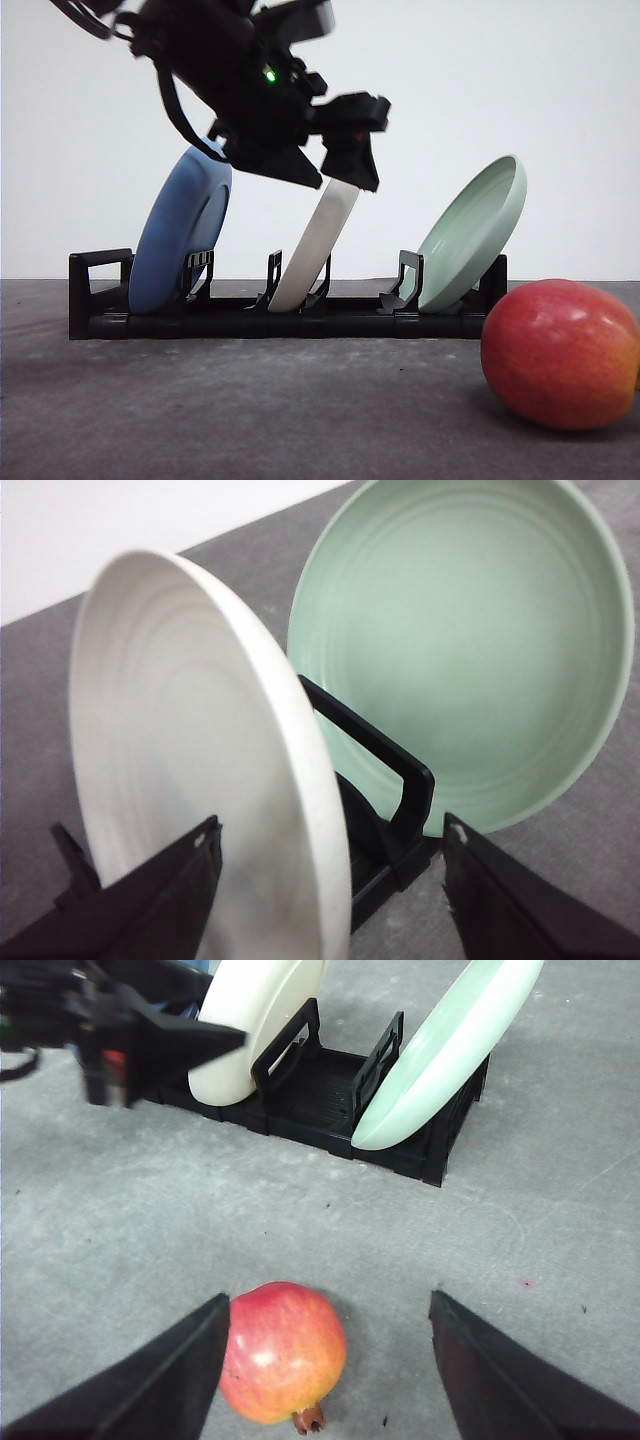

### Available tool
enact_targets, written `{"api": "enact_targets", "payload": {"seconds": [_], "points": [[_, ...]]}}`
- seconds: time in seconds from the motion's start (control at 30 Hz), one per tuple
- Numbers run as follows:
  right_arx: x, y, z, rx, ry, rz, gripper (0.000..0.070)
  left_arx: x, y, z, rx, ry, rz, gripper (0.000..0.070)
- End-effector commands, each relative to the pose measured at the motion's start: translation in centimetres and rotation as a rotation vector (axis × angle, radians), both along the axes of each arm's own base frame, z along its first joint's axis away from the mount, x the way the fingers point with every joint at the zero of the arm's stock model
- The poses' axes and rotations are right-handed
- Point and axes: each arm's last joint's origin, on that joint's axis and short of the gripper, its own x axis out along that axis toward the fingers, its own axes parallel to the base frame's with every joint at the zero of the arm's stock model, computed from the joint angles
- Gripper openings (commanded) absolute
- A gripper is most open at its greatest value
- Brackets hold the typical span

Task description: Place pomegranate in white plate

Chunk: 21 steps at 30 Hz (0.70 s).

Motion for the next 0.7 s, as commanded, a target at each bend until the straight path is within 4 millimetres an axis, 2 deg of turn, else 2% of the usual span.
{"api": "enact_targets", "payload": {"seconds": [0.0,0.13,0.17,0.3,0.4,0.67], "points": [[0.0,0.04,0.53,0.006,-0.021,0.005,0.0402,0.54,-0.89,-0.01,-0.013,-0.005,0.007,0.0422],[0.0,0.04,0.53,0.006,-0.021,0.005,0.0402,1.27,-1.38,-0.72,0.013,-0.008,0.059,0.0404],[0.0,0.04,0.53,0.006,-0.021,0.005,0.0402,1.31,-1.39,-0.82,0.015,-0.007,0.067,0.0369],[0.0,0.04,0.53,0.007,-0.021,0.004,0.0402,1.31,-1.41,-0.91,0.019,-0.004,0.069,0.0157],[0.0,0.04,0.53,0.007,-0.021,0.005,0.0402,1.26,-1.46,-0.9,0.018,-0.004,0.067,0.006],[0.0,0.04,0.53,0.006,-0.021,0.005,0.0402,1.21,-1.45,-0.83,-0.016,0.019,0.083,0.0047]]}}
